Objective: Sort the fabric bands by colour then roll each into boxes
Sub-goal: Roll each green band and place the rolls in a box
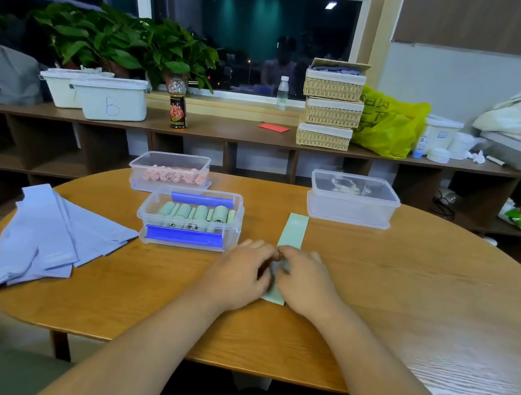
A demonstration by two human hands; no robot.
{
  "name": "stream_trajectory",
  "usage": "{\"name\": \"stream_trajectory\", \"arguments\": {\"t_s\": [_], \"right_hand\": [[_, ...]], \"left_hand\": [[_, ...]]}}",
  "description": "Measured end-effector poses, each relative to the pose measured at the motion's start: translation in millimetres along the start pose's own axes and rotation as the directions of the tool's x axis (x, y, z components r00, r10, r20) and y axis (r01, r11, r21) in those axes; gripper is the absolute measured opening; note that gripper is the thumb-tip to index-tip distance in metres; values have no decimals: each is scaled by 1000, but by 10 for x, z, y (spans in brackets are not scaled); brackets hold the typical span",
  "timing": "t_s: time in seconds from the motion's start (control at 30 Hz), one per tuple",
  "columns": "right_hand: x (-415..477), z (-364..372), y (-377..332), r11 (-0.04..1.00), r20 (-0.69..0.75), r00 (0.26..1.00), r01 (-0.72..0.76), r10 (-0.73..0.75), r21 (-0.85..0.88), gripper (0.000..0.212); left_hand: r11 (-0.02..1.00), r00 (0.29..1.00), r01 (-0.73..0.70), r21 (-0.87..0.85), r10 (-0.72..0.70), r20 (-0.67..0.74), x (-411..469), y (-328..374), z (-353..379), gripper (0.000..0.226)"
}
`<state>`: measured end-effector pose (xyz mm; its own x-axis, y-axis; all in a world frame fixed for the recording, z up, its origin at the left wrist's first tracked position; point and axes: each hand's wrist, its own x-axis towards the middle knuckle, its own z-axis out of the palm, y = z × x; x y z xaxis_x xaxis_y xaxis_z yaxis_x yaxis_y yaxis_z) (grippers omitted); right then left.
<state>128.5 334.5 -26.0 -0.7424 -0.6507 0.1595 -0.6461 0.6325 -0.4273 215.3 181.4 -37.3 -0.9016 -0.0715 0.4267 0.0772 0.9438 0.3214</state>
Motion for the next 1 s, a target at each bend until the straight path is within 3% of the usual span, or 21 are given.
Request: {"name": "stream_trajectory", "arguments": {"t_s": [0.1, 0.23, 0.5, 0.73, 1.0], "right_hand": [[-106, 29, 166, 990, -26, 1000, 21, -17, 143, 43], [-215, 8, 285, 997, -116, 990, -80, 78, -10, 45], [-180, -4, 306, 999, -14, 999, -52, 52, 6, 54], [-147, -7, 304, 999, 12, 999, -45, 45, -1, 56], [-317, -34, 311, 986, -93, 996, 19, -4, 164, 48]], "left_hand": [[1000, 999, 8, -3, -8, 46, -26, 3, -9, 20], [1000, 998, -18, 23, 17, 62, -100, 15, -21, 22], [991, 995, -22, -129, 34, 96, -202, 50, -72, 20], [983, 978, -102, -153, 127, 168, -340, 79, -144, 37], [986, 981, -97, -133, 118, 156, -353, 82, -158, 9]]}}
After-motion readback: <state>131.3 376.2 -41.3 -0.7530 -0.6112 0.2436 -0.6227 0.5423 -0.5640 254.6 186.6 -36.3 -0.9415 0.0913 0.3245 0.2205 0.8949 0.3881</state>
